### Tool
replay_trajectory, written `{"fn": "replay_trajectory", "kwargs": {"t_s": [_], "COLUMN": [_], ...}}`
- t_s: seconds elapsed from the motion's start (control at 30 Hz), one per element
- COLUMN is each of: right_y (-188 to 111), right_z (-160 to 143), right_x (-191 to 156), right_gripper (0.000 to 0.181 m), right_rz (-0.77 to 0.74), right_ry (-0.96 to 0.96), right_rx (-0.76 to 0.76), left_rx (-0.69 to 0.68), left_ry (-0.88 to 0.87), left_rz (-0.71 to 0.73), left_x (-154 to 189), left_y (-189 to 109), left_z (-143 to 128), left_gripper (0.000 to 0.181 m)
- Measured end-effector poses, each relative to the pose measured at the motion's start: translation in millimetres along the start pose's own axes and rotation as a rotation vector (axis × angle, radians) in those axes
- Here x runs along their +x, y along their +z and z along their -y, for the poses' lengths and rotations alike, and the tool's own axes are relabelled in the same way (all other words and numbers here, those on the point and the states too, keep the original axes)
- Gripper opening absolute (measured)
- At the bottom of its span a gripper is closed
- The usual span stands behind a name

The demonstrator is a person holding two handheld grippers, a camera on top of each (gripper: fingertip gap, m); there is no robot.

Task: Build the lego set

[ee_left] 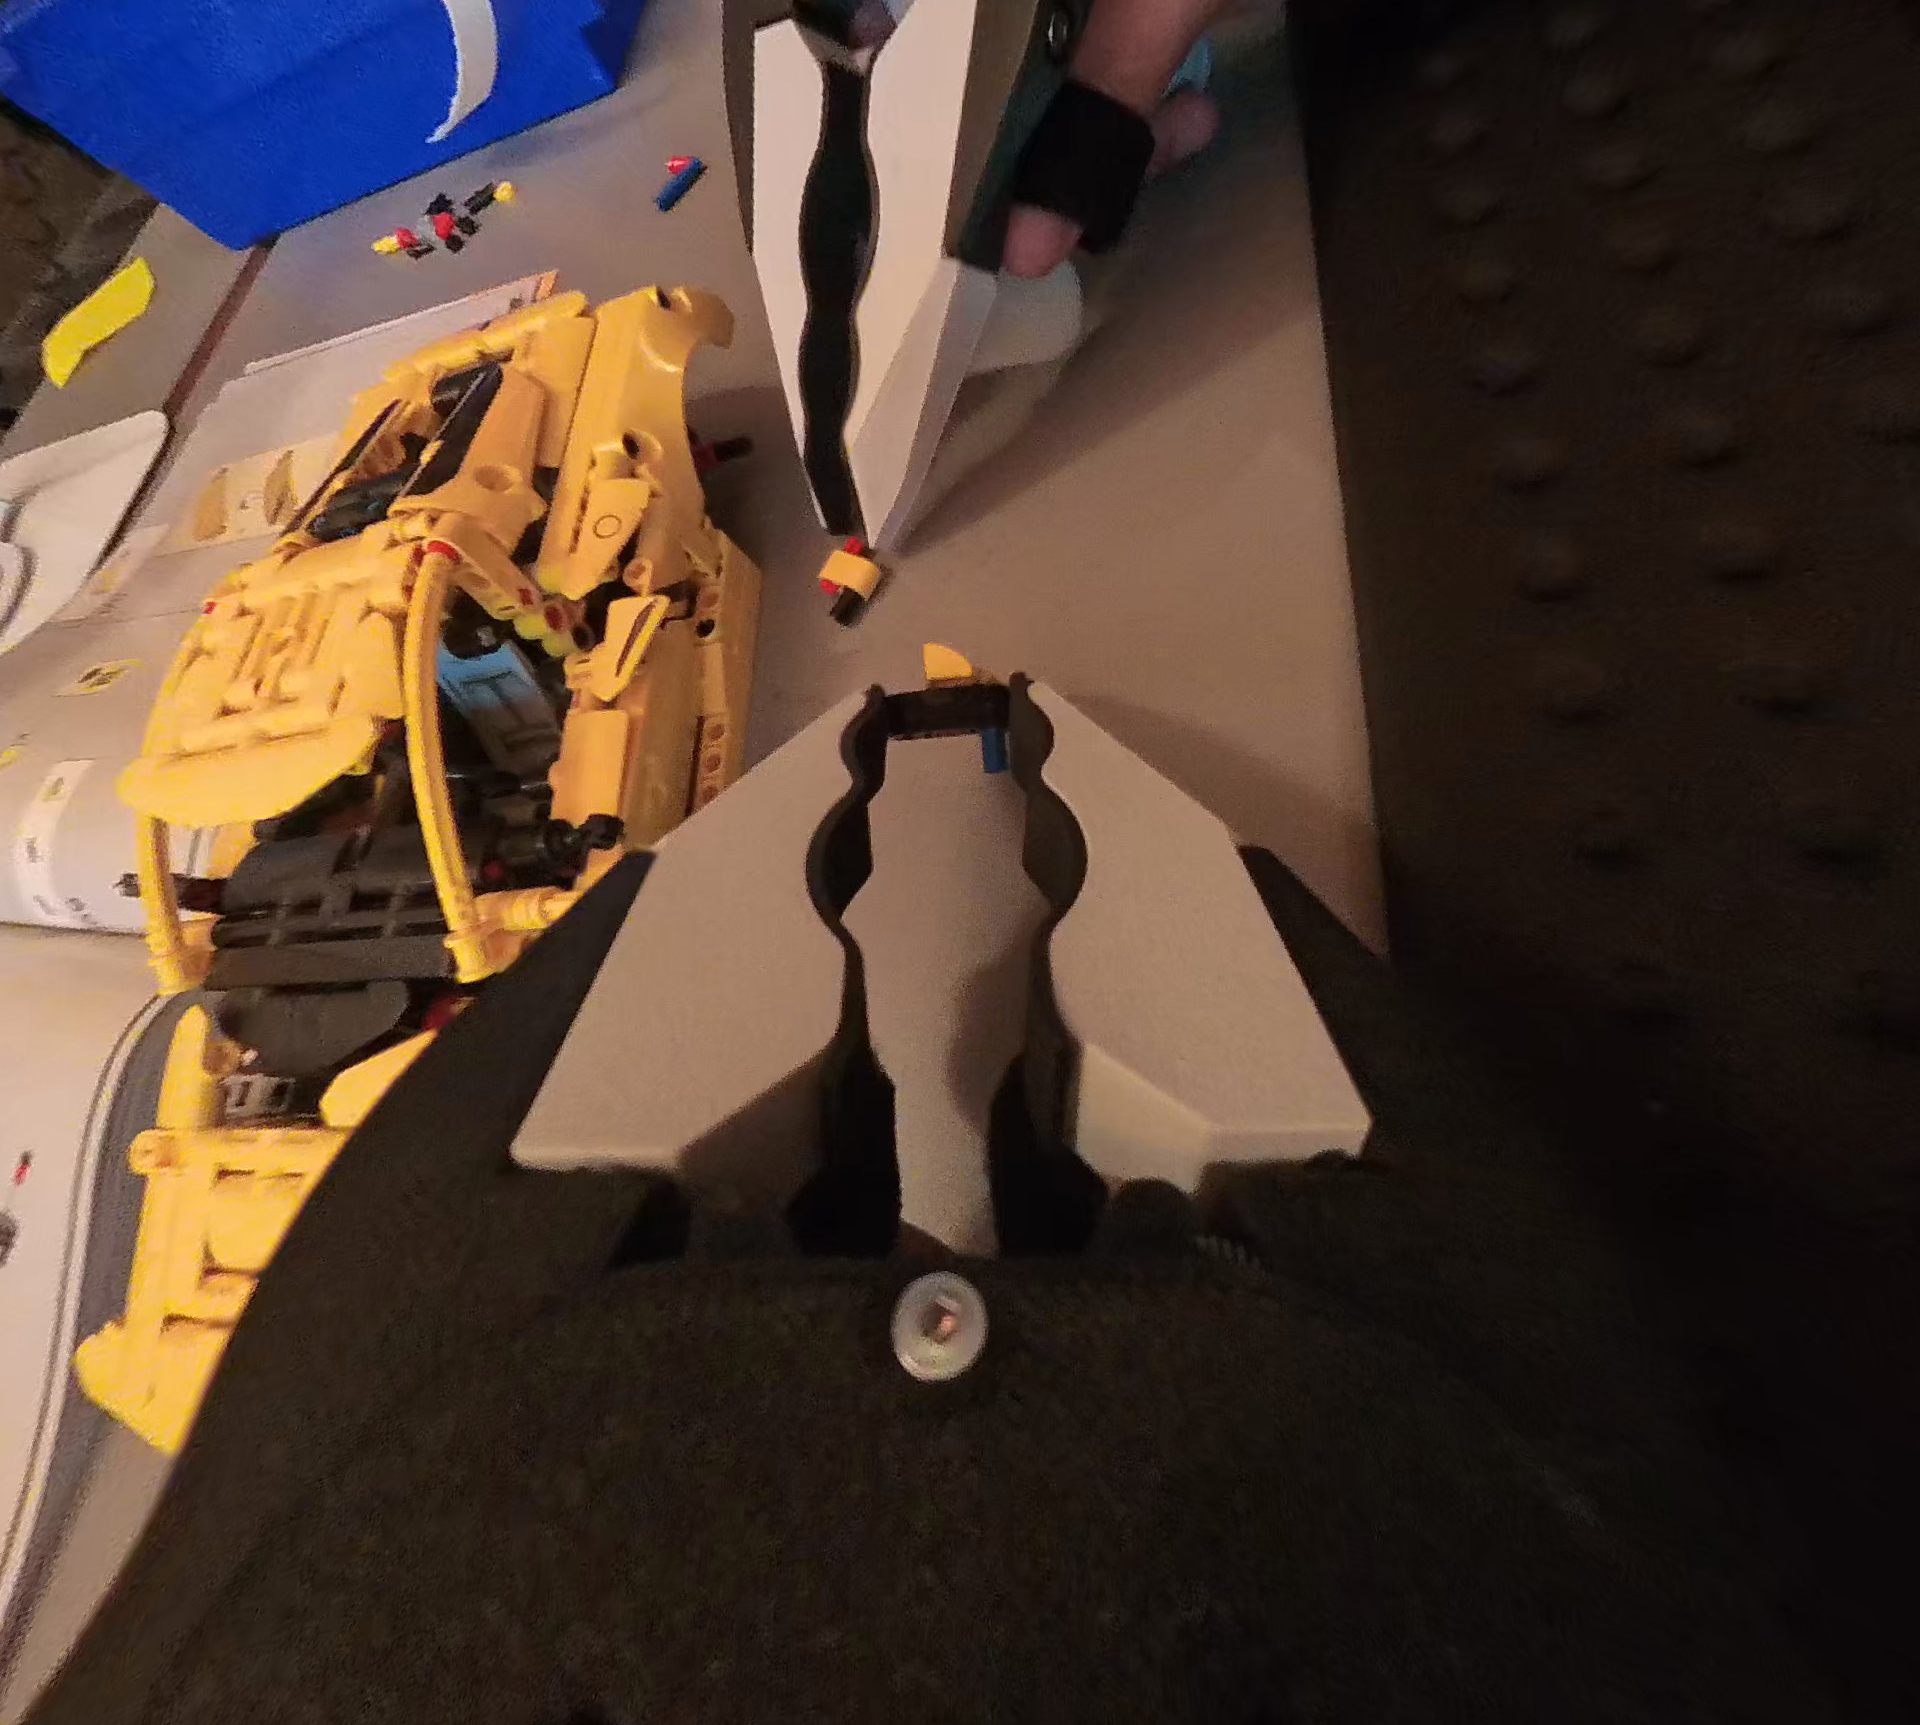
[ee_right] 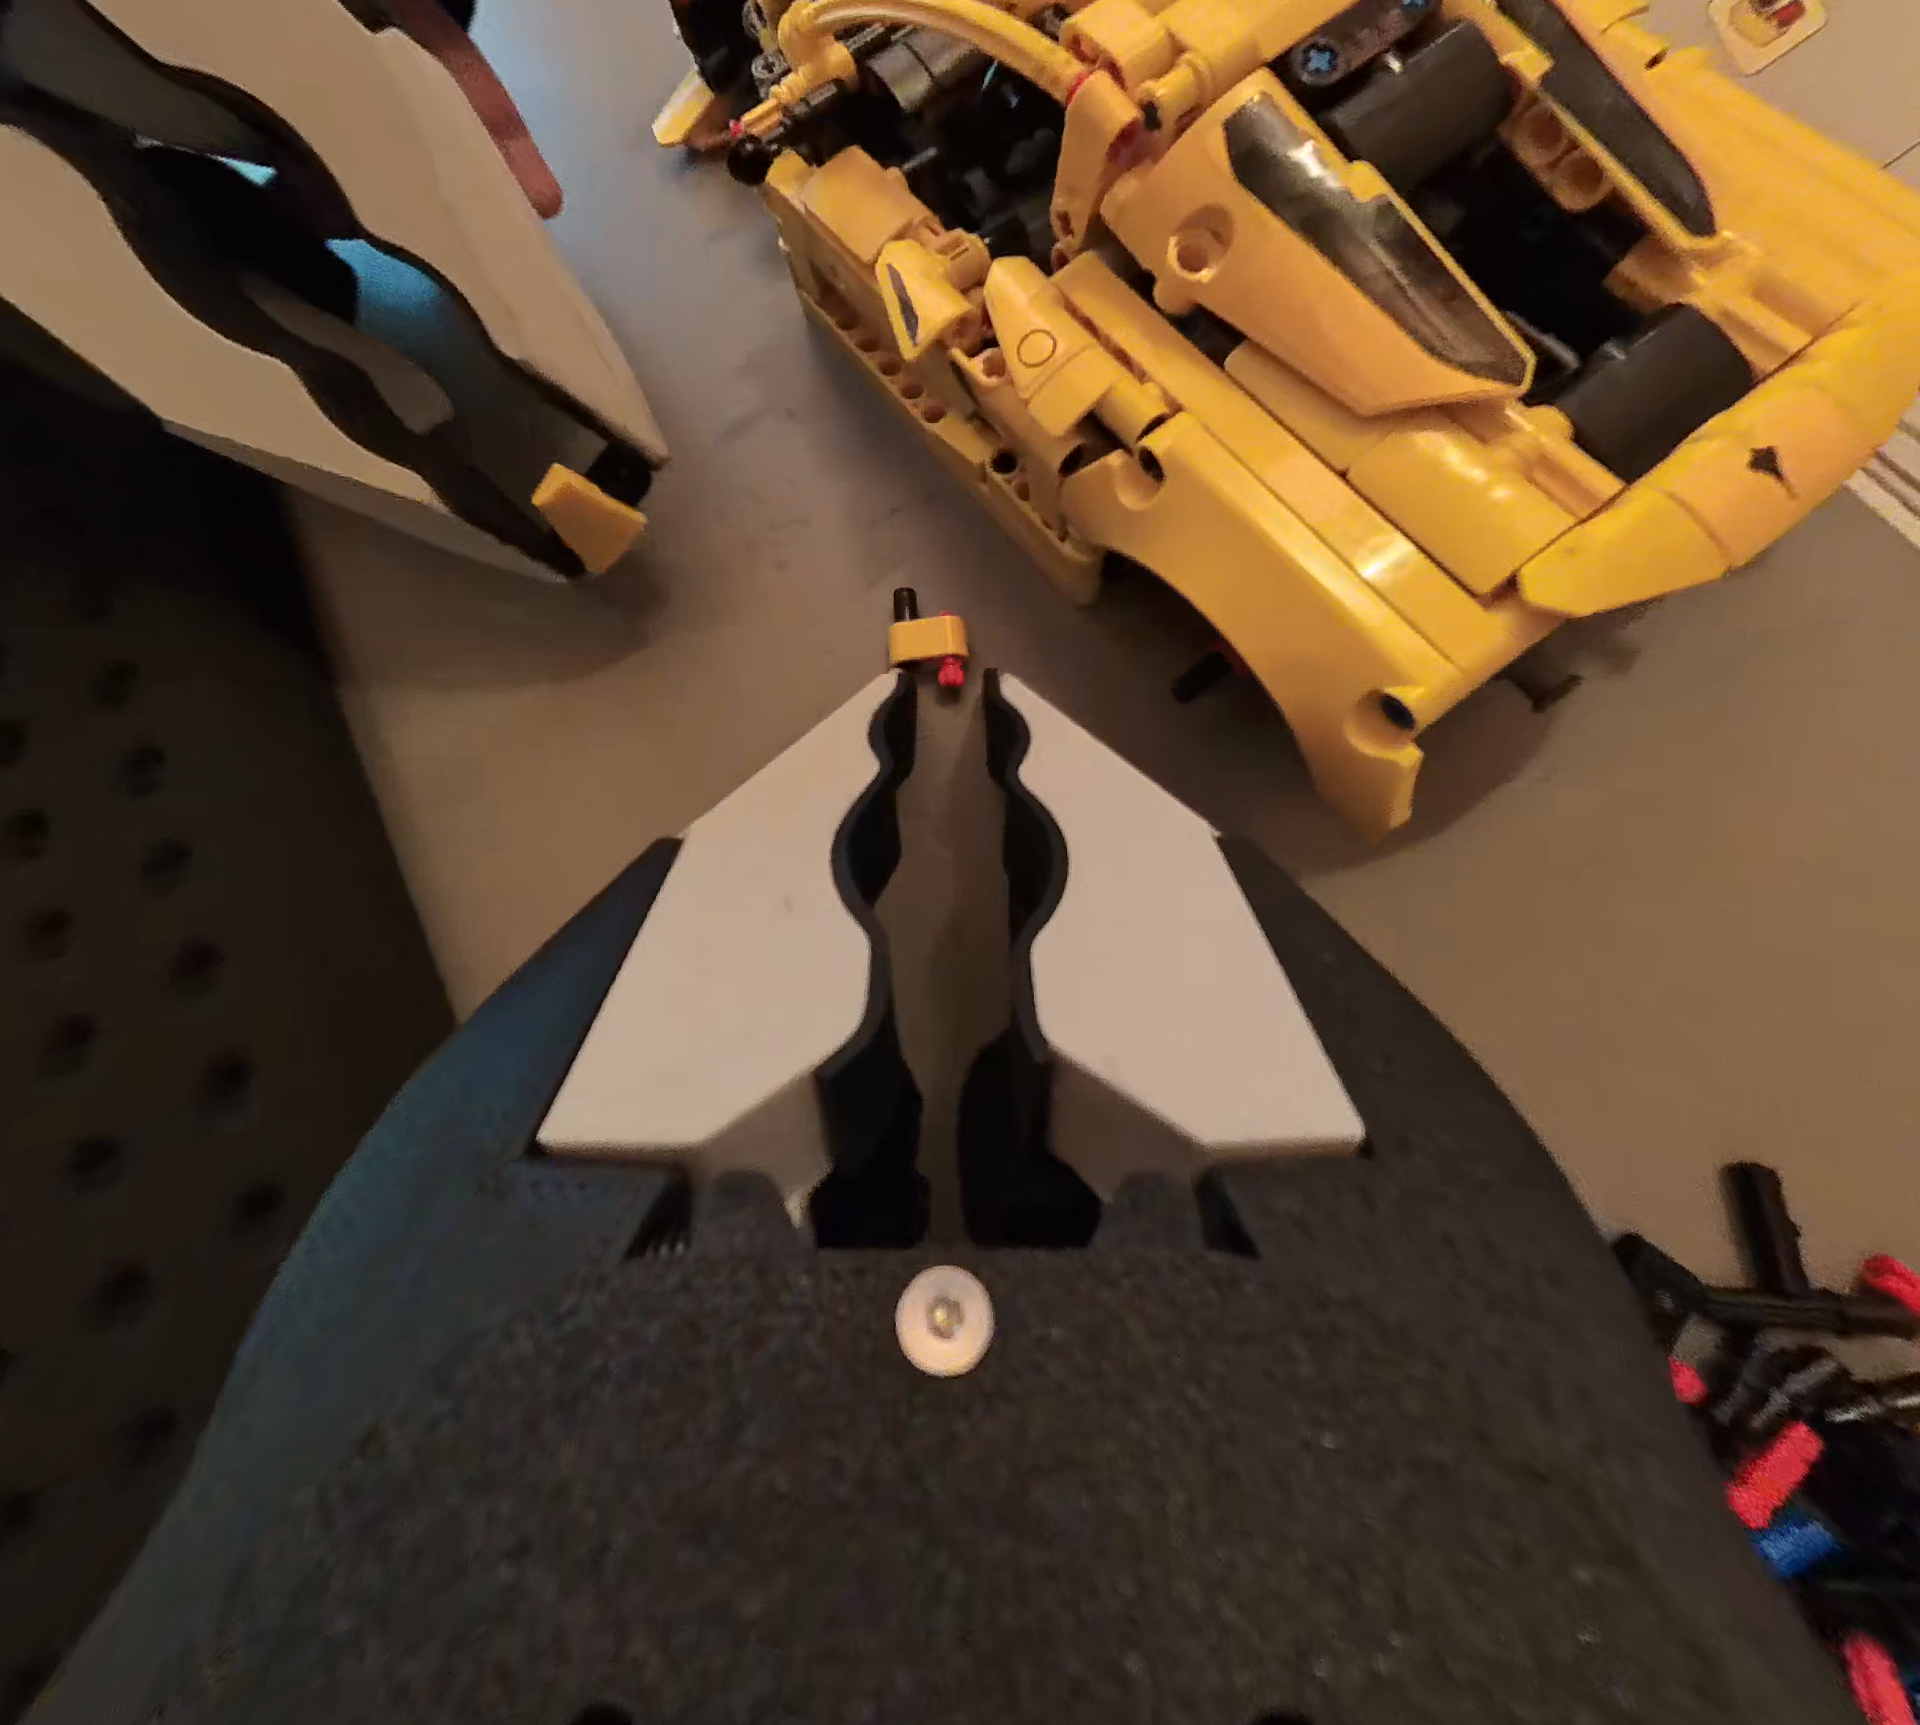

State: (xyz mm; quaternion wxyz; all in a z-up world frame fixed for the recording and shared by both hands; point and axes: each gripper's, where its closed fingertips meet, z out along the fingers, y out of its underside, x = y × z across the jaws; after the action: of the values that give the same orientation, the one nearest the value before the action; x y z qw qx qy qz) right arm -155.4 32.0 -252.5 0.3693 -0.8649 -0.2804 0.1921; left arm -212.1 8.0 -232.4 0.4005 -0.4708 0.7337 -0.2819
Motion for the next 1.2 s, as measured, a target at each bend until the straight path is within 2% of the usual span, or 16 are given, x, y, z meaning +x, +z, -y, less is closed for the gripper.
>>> {"fn": "replay_trajectory", "kwargs": {"t_s": [0.13, 0.27, 0.33, 0.43, 0.53, 0.83, 1.2], "right_y": [4.3, 5.3, 1.1, -10.0, -12.4, -7.0, -4.0], "right_z": [0.1, 0.9, 6.9, 21.6, 27.8, 18.3, 4.8], "right_x": [2.6, 2.0, -12.8, -45.6, -57.3, -57.7, -56.7], "right_gripper": [0.006, 0.003, 0.003, 0.003, 0.002, 0.002, 0.003], "right_rz": [-0.045, -0.075, 0.021, 0.255, 0.32, 0.234, 0.19], "right_ry": [-0.113, -0.2, -0.155, -0.033, -0.001, -0.091, -0.232], "right_rx": [-0.016, -0.029, -0.008, 0.052, 0.039, -0.108, -0.362], "left_rx": [-0.055, -0.035, -0.014, -0.014, -0.018, -0.053, -0.089], "left_ry": [0.055, 0.099, 0.135, 0.202, 0.282, 0.437, 0.519], "left_rz": [0.034, 0.071, 0.093, 0.115, 0.115, 0.122, 0.108], "left_x": [-2.6, -8.7, -11.3, -11.5, -5.7, 5.0, 15.0], "left_y": [3.0, 1.2, -0.4, -1.0, 0.5, 6.3, 11.5], "left_z": [-8.8, -7.9, -5.0, -4.0, -2.1, -0.9, -3.6], "left_gripper": [0.023, 0.023, 0.023, 0.023, 0.023, 0.023, 0.023]}}
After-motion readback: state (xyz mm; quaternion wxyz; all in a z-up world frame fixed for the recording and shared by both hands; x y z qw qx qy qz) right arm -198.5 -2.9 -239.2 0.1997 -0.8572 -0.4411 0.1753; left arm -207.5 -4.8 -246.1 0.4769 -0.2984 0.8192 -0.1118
